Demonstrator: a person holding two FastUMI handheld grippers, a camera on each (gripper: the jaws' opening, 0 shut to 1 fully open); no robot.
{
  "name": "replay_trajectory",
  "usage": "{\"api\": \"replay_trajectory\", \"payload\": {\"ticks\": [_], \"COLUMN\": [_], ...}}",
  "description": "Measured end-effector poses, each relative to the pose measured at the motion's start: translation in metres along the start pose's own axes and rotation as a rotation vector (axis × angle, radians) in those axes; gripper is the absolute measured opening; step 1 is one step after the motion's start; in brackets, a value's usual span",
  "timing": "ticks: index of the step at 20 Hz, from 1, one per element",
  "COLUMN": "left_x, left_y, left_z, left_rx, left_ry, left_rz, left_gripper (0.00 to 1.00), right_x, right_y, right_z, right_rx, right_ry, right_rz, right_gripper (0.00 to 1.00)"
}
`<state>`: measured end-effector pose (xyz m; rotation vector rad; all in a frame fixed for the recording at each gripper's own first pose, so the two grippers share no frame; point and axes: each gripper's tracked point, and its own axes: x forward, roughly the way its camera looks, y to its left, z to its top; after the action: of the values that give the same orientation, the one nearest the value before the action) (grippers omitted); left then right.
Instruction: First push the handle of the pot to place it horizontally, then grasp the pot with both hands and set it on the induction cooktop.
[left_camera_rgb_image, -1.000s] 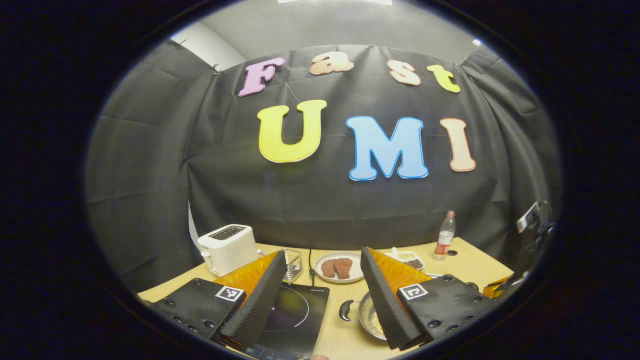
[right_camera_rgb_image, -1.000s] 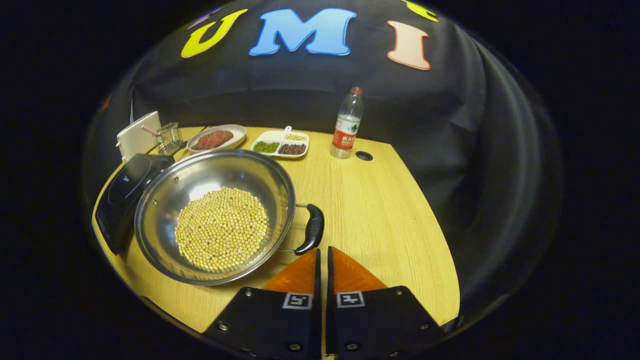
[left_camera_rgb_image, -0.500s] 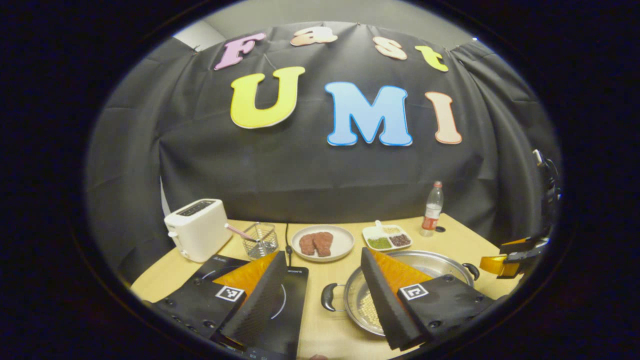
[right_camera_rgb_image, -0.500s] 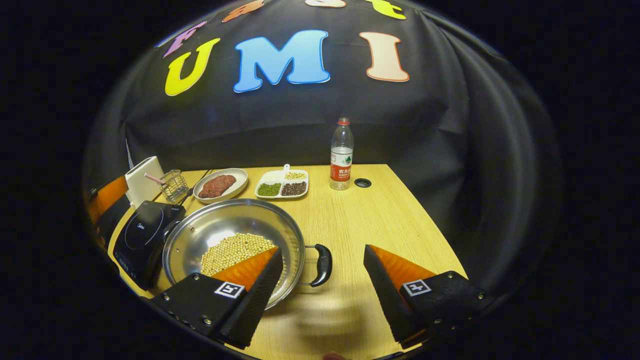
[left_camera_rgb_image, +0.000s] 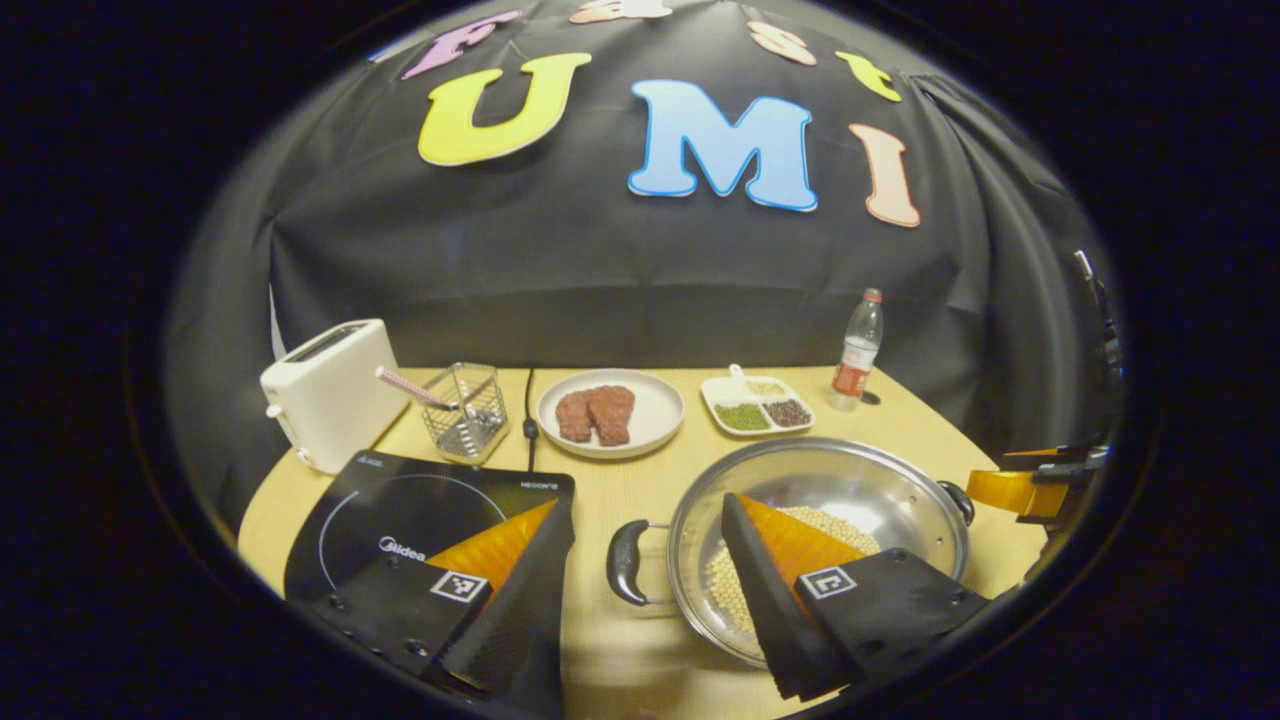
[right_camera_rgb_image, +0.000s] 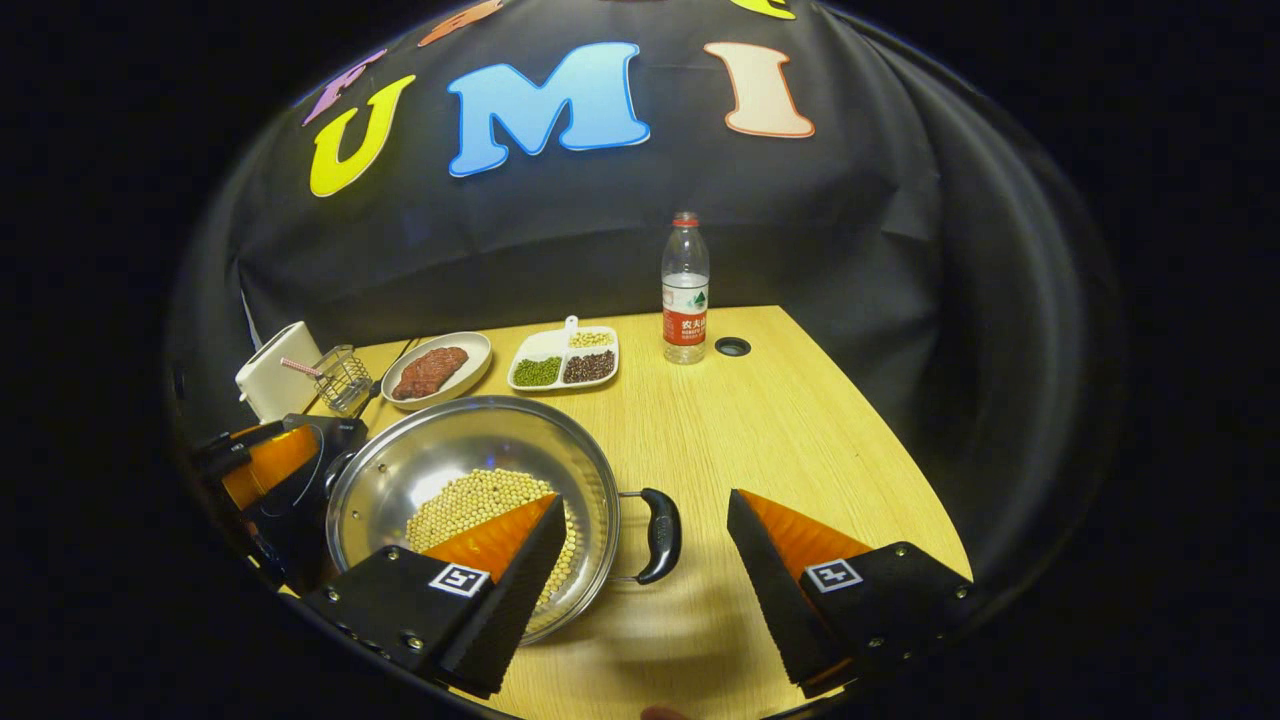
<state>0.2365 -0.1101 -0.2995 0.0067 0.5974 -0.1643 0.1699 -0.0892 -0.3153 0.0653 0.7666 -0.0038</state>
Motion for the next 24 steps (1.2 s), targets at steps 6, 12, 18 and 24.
{"api": "replay_trajectory", "payload": {"ticks": [6, 12, 18, 24], "left_x": [0.029, 0.050, 0.060, 0.068], "left_y": [0.002, 0.000, 0.001, -0.003], "left_z": [-0.031, -0.051, -0.064, -0.075], "left_rx": [0.012, 0.021, 0.010, 0.008], "left_ry": [0.094, 0.155, 0.198, 0.227], "left_rz": [-0.015, -0.026, -0.014, -0.017], "left_gripper": [0.95, 1.00, 1.00, 0.99], "right_x": [0.016, 0.036, 0.051, 0.058], "right_y": [0.004, 0.006, 0.005, 0.004], "right_z": [-0.006, -0.015, -0.026, -0.035], "right_rx": [0.000, 0.010, 0.022, 0.042], "right_ry": [0.041, 0.084, 0.124, 0.162], "right_rz": [-0.003, -0.002, -0.004, -0.015], "right_gripper": [0.99, 0.99, 0.99, 0.86]}}
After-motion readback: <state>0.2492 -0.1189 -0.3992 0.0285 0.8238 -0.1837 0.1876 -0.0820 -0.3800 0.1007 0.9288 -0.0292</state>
